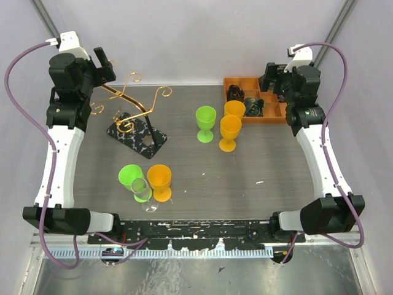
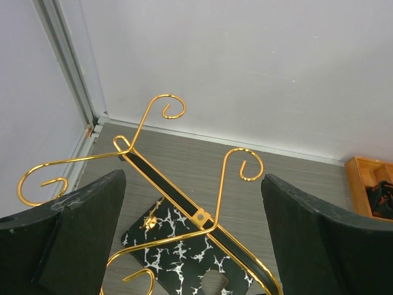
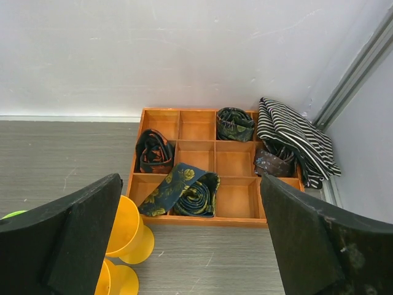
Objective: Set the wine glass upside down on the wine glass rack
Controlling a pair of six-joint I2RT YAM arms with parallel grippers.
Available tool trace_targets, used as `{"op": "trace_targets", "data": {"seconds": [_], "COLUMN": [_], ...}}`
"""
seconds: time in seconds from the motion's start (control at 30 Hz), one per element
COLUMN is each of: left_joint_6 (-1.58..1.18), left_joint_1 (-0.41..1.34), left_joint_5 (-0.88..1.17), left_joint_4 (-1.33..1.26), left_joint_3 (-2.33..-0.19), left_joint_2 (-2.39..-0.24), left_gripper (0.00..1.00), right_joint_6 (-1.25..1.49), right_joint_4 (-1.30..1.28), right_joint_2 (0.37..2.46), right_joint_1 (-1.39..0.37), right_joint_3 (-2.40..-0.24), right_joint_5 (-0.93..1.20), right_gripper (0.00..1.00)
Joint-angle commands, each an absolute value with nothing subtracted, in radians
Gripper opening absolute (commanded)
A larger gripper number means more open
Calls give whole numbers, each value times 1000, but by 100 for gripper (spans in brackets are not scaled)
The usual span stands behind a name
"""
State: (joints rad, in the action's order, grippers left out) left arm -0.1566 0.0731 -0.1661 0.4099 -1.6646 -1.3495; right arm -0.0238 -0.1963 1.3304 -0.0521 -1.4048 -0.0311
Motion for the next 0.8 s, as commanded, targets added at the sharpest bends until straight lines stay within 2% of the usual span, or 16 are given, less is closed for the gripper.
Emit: {"op": "trace_targets", "data": {"seconds": [0.0,0.33,0.47,0.77], "left_joint_6": [-130,-128,-71,-32], "left_joint_1": [75,75,74,21], "left_joint_5": [-158,-105,-48,-148], "left_joint_4": [362,262,378,576], "left_joint_3": [-1656,-1627,-1747,-2072], "left_joint_2": [-1342,-1362,-1454,-1689], "left_gripper": [98,98,98,98], "right_joint_6": [-11,-11,-35,57], "right_joint_4": [-122,-123,-140,-253], "right_joint_2": [1321,1340,1376,1609], "right_joint_1": [-49,-48,-49,-120], "right_joint_3": [-1438,-1441,-1491,-1794], "right_joint_5": [-31,-40,92,213], "right_gripper": [100,100,100,100]}}
